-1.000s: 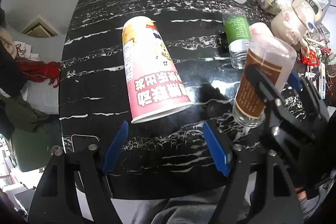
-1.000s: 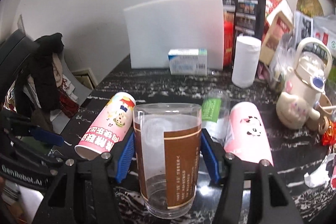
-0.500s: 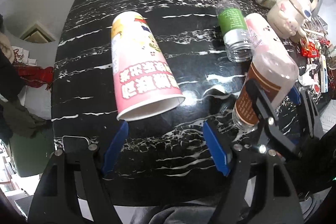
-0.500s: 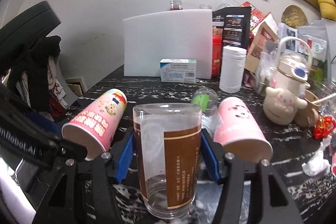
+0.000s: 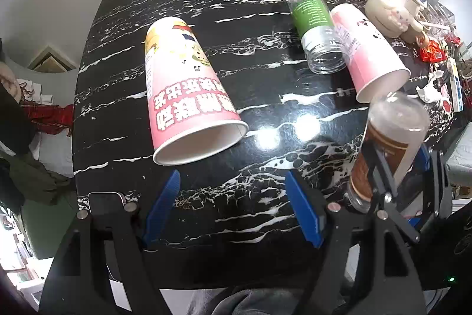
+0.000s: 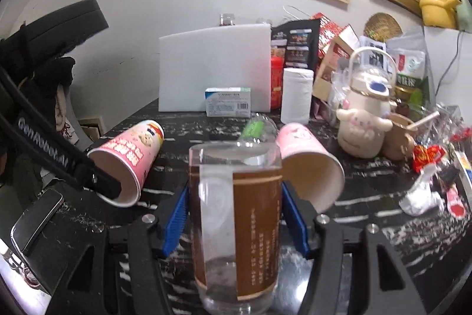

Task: Flip cup upside down
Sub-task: 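Rotate the held jar end over end with the right gripper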

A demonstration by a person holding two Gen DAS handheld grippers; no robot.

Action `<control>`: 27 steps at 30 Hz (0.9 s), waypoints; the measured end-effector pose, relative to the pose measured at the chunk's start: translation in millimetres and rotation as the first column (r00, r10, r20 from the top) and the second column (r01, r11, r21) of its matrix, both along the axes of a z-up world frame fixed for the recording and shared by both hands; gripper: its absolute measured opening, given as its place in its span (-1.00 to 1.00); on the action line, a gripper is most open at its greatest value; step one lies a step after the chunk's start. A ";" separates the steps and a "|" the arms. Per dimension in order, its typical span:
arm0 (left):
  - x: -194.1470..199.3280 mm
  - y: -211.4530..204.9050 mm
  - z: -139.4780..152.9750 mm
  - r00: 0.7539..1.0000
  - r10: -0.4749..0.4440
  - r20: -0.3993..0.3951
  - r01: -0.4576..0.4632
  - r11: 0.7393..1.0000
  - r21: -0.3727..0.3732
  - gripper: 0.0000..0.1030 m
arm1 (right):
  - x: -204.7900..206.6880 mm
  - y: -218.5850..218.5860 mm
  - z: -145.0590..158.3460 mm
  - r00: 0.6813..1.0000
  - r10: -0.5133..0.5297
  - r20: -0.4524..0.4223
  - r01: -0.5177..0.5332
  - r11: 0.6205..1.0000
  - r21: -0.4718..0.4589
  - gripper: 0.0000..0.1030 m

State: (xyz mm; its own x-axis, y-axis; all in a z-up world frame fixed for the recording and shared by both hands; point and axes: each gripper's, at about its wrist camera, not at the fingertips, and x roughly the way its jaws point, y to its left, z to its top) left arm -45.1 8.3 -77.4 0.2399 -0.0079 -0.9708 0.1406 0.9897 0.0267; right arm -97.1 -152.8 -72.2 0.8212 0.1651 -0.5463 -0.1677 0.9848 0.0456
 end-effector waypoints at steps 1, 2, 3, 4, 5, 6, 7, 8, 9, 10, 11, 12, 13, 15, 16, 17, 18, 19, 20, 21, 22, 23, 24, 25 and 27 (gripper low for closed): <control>-0.9 -0.8 0.5 1.000 -0.001 0.005 0.001 1.000 0.003 0.41 | -3.4 -1.8 -2.1 1.000 0.000 -0.002 0.000 1.000 0.006 0.17; -1.4 -1.5 0.6 1.000 -0.003 0.008 0.003 1.000 0.004 0.41 | -5.4 -4.0 -3.0 1.000 -0.004 -0.004 0.004 1.000 0.023 0.17; -1.4 -2.7 -0.1 1.000 -0.007 0.005 0.007 1.000 0.009 0.41 | -5.2 -5.8 -2.0 1.000 -0.015 -0.008 0.016 0.999 0.048 0.17; -1.3 -4.1 -0.8 1.000 -0.011 -0.002 0.011 1.000 0.016 0.41 | -2.7 -6.4 0.4 1.000 -0.015 -0.008 0.015 0.998 0.068 0.17; -1.7 -5.4 -0.5 1.000 -0.011 -0.005 0.012 1.000 0.022 0.41 | 1.0 -5.3 4.2 1.000 -0.014 -0.005 0.014 0.997 0.081 0.17; -2.2 -5.9 1.0 1.000 -0.011 -0.006 0.011 1.000 0.027 0.40 | 4.2 -3.3 7.5 1.000 -0.006 -0.001 0.006 0.996 0.088 0.17; -2.3 -4.8 5.2 1.000 -0.003 0.002 0.003 0.999 0.044 0.40 | 9.4 -2.0 12.6 1.000 -0.003 0.008 0.003 0.995 0.103 0.16; -2.2 -3.2 9.8 1.000 0.001 0.010 -0.001 0.999 0.047 0.40 | 12.4 -1.9 15.8 1.000 -0.008 0.016 0.006 0.993 0.116 0.17; -1.7 -1.8 13.5 1.000 0.005 0.014 -0.005 0.999 0.045 0.40 | 15.8 -2.6 19.2 1.000 -0.011 0.024 0.007 0.991 0.132 0.17; -0.7 0.8 18.4 1.000 0.014 0.017 -0.014 0.999 0.043 0.40 | 20.2 -3.0 24.7 0.999 -0.015 0.041 0.009 0.989 0.147 0.17; 0.3 2.5 22.0 1.000 0.020 0.021 -0.021 0.999 0.042 0.40 | 22.9 -3.2 30.2 0.998 -0.017 0.066 0.007 0.988 0.155 0.17; 2.0 4.8 25.3 0.999 0.026 0.024 -0.026 0.999 0.037 0.40 | 24.9 -2.8 35.3 0.996 -0.013 0.092 -0.002 0.987 0.158 0.17; 3.0 5.8 26.4 0.999 0.028 0.027 -0.029 0.999 0.034 0.41 | 27.4 -1.7 38.6 0.994 -0.011 0.107 -0.006 0.988 0.154 0.17; 5.2 8.2 25.7 0.999 0.029 0.030 -0.030 0.999 0.036 0.41 | 31.3 -0.7 46.0 0.991 0.004 0.130 -0.023 0.989 0.148 0.17; 5.8 8.5 24.2 0.999 0.027 0.025 -0.028 0.999 0.037 0.41 | 32.6 -1.9 48.7 0.991 0.002 0.133 -0.024 0.987 0.159 0.17; 6.2 8.9 21.7 1.000 0.021 0.013 -0.021 0.999 0.032 0.41 | 35.6 -4.5 51.9 0.992 -0.002 0.127 -0.021 0.983 0.181 0.17; 6.3 8.6 19.0 1.000 0.011 -0.007 -0.011 1.000 0.018 0.41 | 38.0 -7.5 55.5 0.993 -0.010 0.120 -0.014 0.979 0.201 0.17; 6.1 7.5 17.1 1.000 0.004 -0.020 -0.004 1.000 0.005 0.41 | 39.7 -9.4 58.0 0.993 -0.013 0.118 -0.011 0.978 0.206 0.17; 4.7 5.6 16.1 1.000 -0.002 -0.030 0.002 1.000 -0.010 0.41 | 41.3 -10.6 60.3 0.993 -0.018 0.117 -0.006 0.979 0.201 0.17; 3.3 3.1 16.2 0.999 -0.011 -0.037 0.011 1.000 -0.025 0.41 | 42.1 -11.8 63.0 0.993 -0.021 0.118 -0.002 0.981 0.194 0.17; 1.7 -0.9 16.9 0.999 -0.025 -0.043 0.023 0.999 -0.043 0.41 | 43.1 -12.9 65.0 0.993 -0.020 0.112 -0.002 0.982 0.191 0.17; 0.9 -4.1 18.4 0.998 -0.038 -0.048 0.035 0.997 -0.062 0.40 | 45.5 -14.5 67.1 0.995 -0.015 0.101 -0.005 0.981 0.195 0.17; 0.2 -8.3 19.9 0.997 -0.051 -0.052 0.046 0.995 -0.084 0.40 | 47.7 -16.3 69.0 0.996 -0.008 0.088 -0.010 0.979 0.204 0.17; -0.1 -11.6 21.3 0.996 -0.065 -0.056 0.059 0.993 -0.103 0.40 | 48.6 -17.6 70.6 0.997 -0.006 0.081 -0.011 0.978 0.209 0.17; 0.3 -18.7 25.8 0.994 -0.093 -0.062 0.084 0.986 -0.143 0.40 | 52.4 -20.5 77.1 0.998 0.005 0.065 -0.020 0.975 0.222 0.17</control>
